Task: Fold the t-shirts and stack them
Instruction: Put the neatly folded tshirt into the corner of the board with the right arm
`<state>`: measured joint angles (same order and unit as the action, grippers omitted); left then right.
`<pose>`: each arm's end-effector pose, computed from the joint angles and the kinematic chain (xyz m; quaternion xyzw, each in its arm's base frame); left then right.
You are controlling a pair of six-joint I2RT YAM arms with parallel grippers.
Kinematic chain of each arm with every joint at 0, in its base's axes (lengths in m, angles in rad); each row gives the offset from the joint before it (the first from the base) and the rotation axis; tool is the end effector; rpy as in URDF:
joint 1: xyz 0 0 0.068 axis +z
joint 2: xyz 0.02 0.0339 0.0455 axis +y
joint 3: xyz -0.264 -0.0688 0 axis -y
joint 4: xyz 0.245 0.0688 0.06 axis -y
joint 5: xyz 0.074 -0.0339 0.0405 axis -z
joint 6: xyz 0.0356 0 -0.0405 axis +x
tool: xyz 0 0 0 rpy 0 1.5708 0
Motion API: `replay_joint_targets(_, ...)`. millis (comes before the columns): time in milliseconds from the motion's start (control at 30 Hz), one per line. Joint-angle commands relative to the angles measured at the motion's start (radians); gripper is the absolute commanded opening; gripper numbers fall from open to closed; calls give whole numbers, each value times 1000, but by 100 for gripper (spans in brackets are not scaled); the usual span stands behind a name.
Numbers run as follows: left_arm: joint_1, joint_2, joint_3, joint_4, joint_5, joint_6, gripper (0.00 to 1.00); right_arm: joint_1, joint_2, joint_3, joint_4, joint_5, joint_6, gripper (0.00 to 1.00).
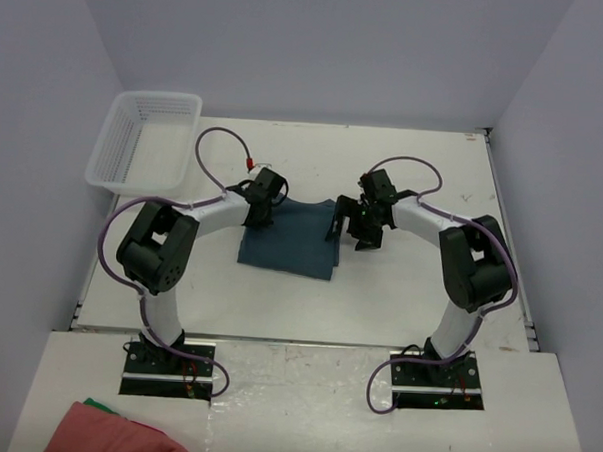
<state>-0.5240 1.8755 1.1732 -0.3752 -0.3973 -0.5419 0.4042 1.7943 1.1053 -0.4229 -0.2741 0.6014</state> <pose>0.3321 -0.1760 0.1588 -0.0567 0.9502 0.0432 0.3034 0.3214 0.1480 0.1644 0.0640 0.9630 0.2251 0.1333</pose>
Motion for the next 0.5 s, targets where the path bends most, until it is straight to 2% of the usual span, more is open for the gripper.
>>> replay_joint_targets(0,15,16,-58,-13,8,-27,17,1,19,63,-33,35,-22,95)
replay_joint_targets(467,15,27,-40,-8,17,-13,17,-7,60,51,-14,1,21,95)
